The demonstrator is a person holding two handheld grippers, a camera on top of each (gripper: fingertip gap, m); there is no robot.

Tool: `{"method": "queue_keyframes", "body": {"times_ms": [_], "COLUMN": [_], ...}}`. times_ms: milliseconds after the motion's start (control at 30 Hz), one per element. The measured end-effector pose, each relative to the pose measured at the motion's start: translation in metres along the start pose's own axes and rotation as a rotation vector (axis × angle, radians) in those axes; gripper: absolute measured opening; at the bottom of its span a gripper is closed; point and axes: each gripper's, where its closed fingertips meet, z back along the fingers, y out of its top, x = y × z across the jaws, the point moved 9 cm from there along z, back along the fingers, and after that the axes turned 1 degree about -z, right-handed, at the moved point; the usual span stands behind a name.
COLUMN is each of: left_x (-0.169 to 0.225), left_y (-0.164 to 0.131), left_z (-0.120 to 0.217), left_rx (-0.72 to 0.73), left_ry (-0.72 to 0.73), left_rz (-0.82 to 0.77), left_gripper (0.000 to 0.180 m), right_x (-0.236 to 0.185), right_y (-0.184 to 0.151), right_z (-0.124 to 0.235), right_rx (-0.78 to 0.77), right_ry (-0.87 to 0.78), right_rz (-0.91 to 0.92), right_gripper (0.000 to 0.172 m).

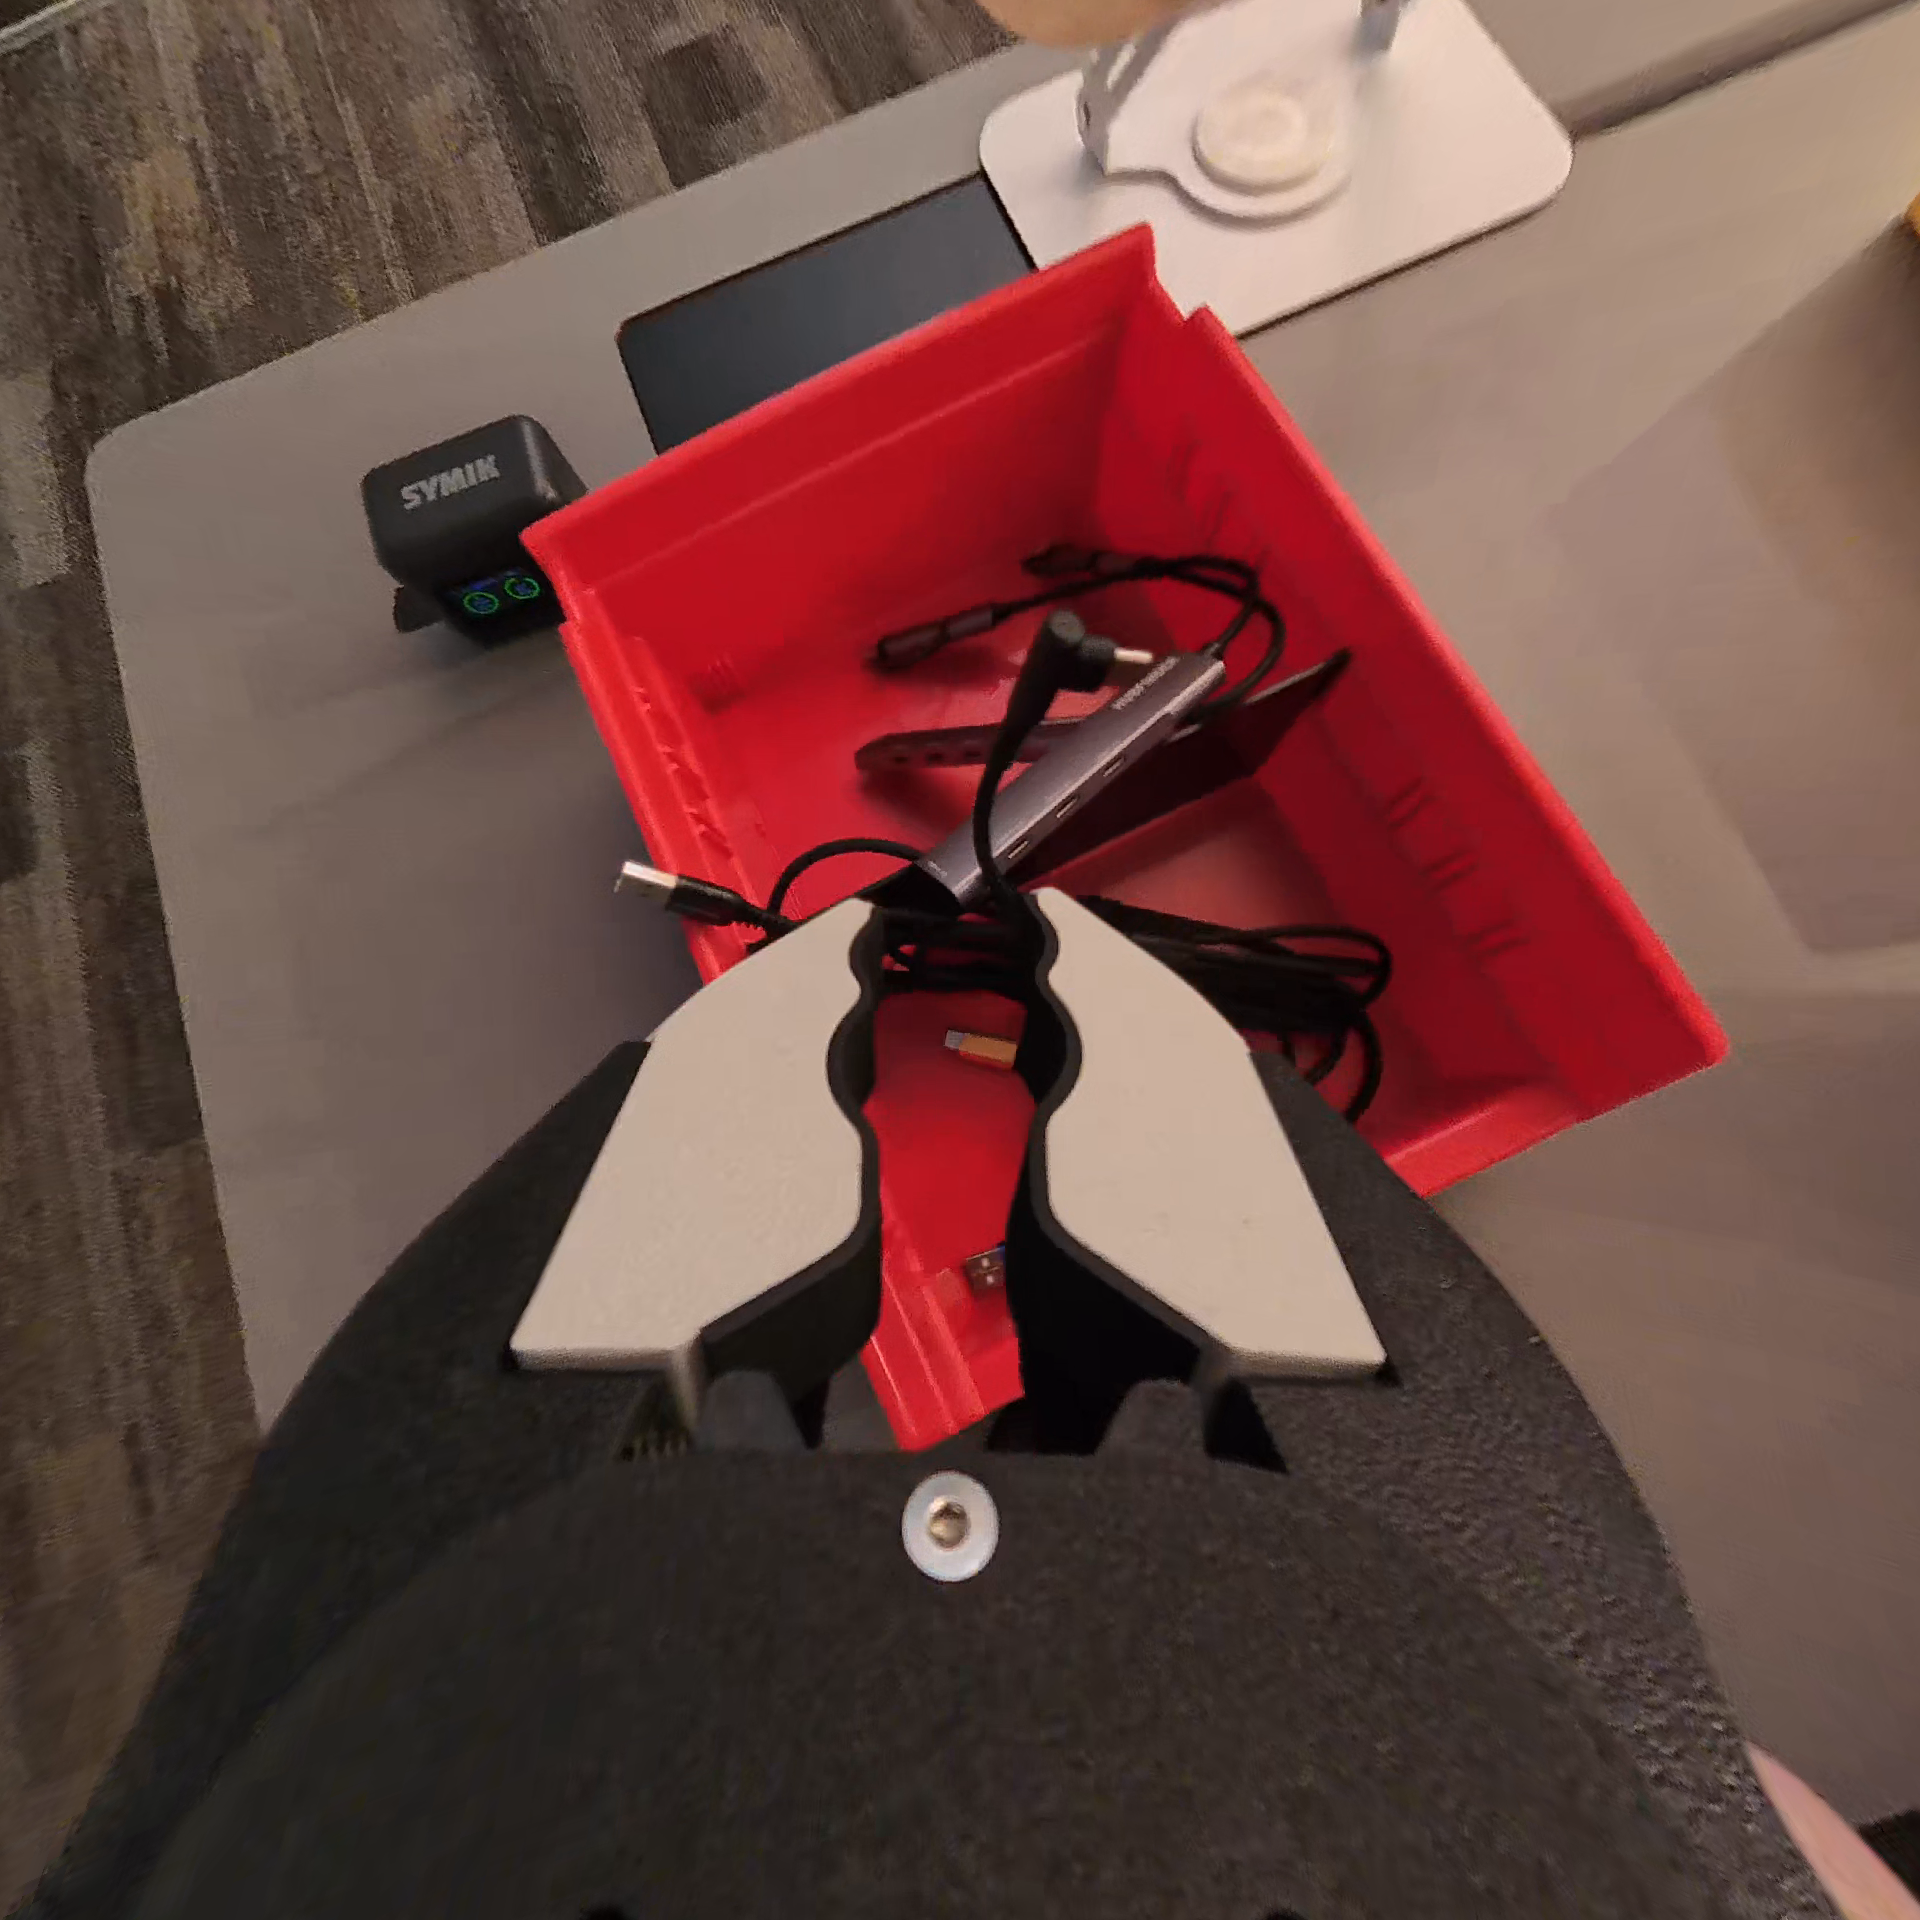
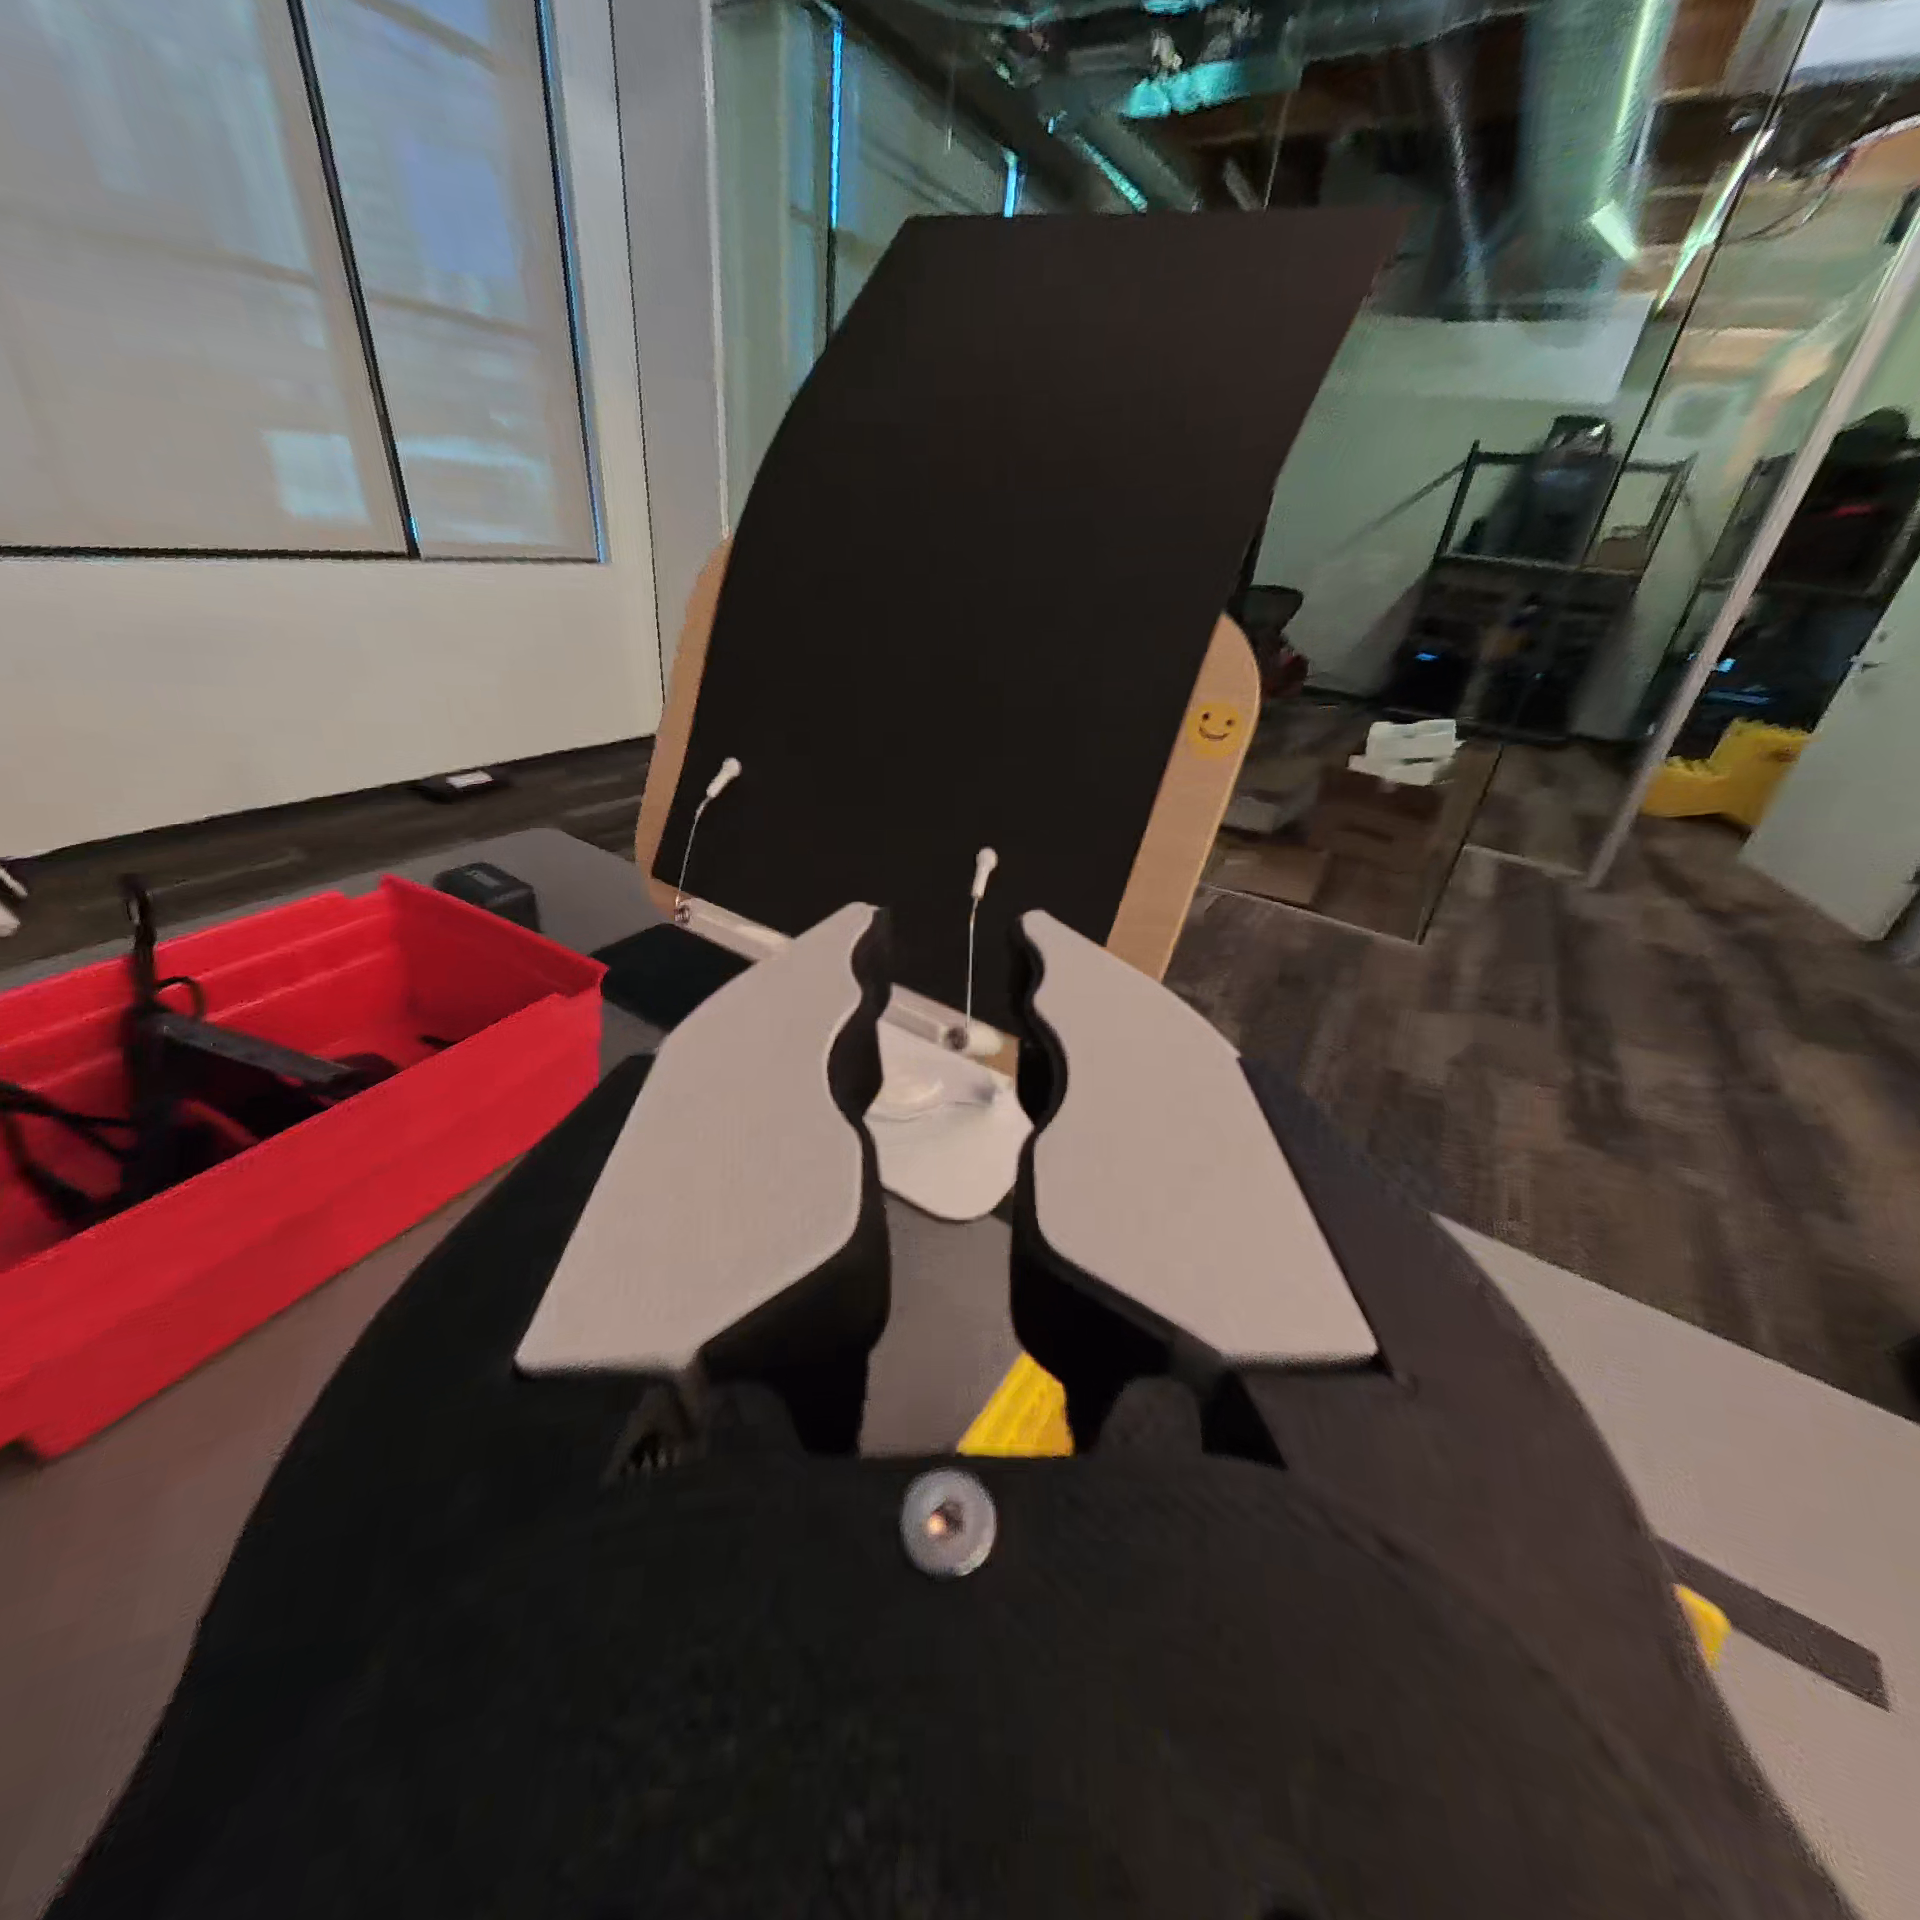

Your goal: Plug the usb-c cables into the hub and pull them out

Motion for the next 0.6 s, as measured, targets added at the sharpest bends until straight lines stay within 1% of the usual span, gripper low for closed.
{"method": "queue_keyframes", "body": {"times_ms": [67, 133, 200, 300, 400, 467, 533, 600], "left_x": [0.003, 0.003, 0.003, 0.008, 0.018, 0.025, 0.034, 0.049], "left_y": [-0.002, -0.006, -0.009, -0.005, 0.004, 0.008, 0.011, 0.014], "left_z": [-0.008, -0.015, -0.016, -0.008, 0.000, 0.002, 0.001, -0.002], "left_rx": [-0.053, -0.115, -0.146, -0.096, -0.035, -0.046, -0.062, -0.059], "left_ry": [0.007, 0.012, 0.038, 0.064, 0.103, 0.127, 0.120, 0.049], "left_rz": [-0.053, -0.093, -0.148, -0.215, -0.282, -0.307, -0.356, -0.433], "left_gripper": [0.023, 0.023, 0.023, 0.023, 0.022, 0.022, 0.019, 0.016], "right_x": [0.004, 0.005, 0.000, -0.002, 0.000, -0.001, -0.001, 0.000], "right_y": [0.000, 0.003, 0.010, 0.021, 0.032, 0.034, 0.027, 0.014], "right_z": [0.005, 0.012, 0.019, 0.022, 0.020, 0.021, 0.026, 0.032], "right_rx": [-0.039, -0.039, -0.024, -0.035, -0.091, -0.102, -0.111, -0.106], "right_ry": [-0.019, -0.031, 0.030, 0.100, 0.068, 0.057, 0.046, 0.027], "right_rz": [0.019, 0.030, 0.015, 0.016, 0.088, 0.160, 0.213, 0.254], "right_gripper": [0.022, 0.022, 0.023, 0.025, 0.026, 0.026, 0.026, 0.025]}}
